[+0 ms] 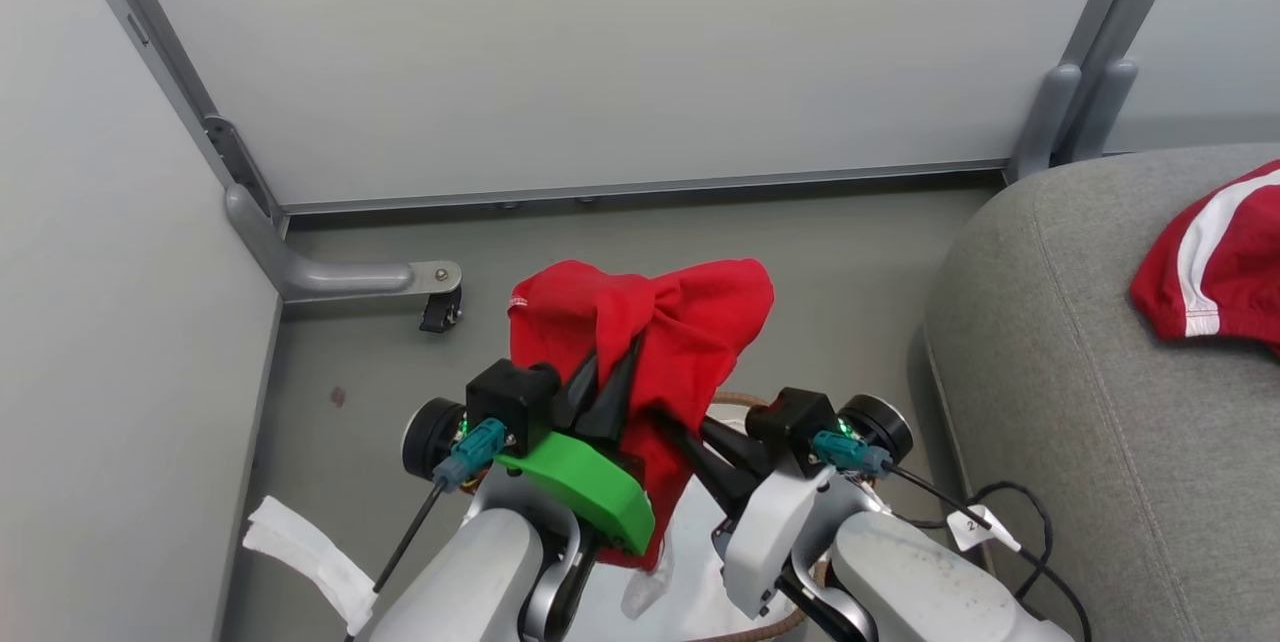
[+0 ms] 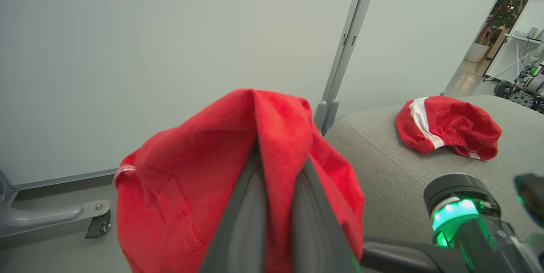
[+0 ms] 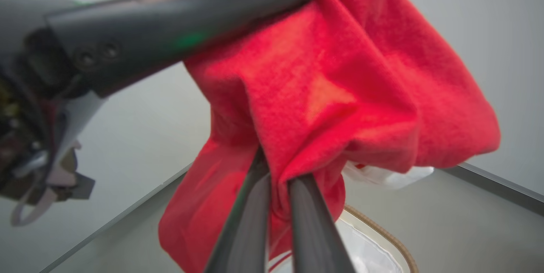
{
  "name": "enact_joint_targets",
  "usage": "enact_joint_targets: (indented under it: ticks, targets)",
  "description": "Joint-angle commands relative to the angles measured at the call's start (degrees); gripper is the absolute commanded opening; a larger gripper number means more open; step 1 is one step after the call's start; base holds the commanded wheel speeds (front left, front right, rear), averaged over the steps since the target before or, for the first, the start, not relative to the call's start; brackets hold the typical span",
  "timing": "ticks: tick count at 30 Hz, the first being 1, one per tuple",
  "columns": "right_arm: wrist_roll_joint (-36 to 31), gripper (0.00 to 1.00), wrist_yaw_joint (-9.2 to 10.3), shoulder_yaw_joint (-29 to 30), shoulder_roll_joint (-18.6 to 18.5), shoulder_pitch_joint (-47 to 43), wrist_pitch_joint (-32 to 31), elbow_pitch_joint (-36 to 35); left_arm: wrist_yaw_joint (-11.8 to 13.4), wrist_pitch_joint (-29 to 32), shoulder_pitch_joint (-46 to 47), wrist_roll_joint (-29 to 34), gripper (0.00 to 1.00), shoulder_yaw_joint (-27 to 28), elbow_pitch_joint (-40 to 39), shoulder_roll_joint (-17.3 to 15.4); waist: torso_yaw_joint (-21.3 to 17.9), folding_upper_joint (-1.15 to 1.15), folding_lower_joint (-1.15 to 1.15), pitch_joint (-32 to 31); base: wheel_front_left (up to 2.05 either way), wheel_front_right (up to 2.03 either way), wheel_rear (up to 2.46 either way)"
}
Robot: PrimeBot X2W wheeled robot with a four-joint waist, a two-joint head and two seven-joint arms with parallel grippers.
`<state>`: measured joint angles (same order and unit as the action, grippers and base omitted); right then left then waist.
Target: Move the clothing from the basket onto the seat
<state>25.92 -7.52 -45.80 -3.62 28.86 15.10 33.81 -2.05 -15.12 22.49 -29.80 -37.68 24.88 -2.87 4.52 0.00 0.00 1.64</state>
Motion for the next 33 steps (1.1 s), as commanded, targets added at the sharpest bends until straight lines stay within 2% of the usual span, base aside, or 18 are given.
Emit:
enact_joint_targets:
  ticks: [1,8,17,19,20,25,33]
  targets:
    - [-0.87,0.0,0.06,0.9,-0.09,-1.52,0.08,0.66,0.23,-0.04,1.11,-0.36,0.0,0.21,0.24,-0.11,0.02,0.0,0.0,0.05,0.0,0.0,0.0]
    - [-4.09,0.0,0.06,4.81,-0.81,-5.93,0.02,1.96,0.85,-0.3,0.41,-0.2,0.0,1.85,0.26,-0.13,-0.79,0.0,0.0,-0.11,0.0,0.0,0.0]
    - [-7.18,0.0,0.15,13.15,-2.58,-11.14,-0.04,-0.79,1.22,-0.39,-0.3,0.74,0.0,4.52,0.47,-0.5,-2.38,0.0,0.0,0.42,0.0,0.0,0.0]
    - [-8.01,0.0,0.16,15.42,-2.58,-11.95,-0.04,-2.78,1.4,-0.39,-0.9,0.28,0.49,5.28,1.0,-0.59,-3.03,0.0,0.0,0.53,0.0,0.0,0.0]
    - [-8.44,0.0,0.17,16.76,-2.5,-12.45,-0.02,-4.04,1.41,-0.38,-0.94,0.4,1.0,5.46,1.26,-0.64,-3.45,0.0,0.0,0.57,0.0,0.0,0.0]
    - [-10.38,0.0,0.07,21.32,-0.97,-13.52,0.1,-10.6,0.81,-0.01,-2.17,2.11,1.0,6.11,1.8,0.03,-6.59,0.0,0.0,0.79,0.0,0.0,0.0]
    - [-12.14,0.0,0.07,25.7,-0.27,-15.41,0.1,-17.82,-0.52,0.0,-4.34,4.64,1.0,10.21,2.21,-0.18,-15.61,0.0,0.0,2.31,0.0,0.0,0.0]
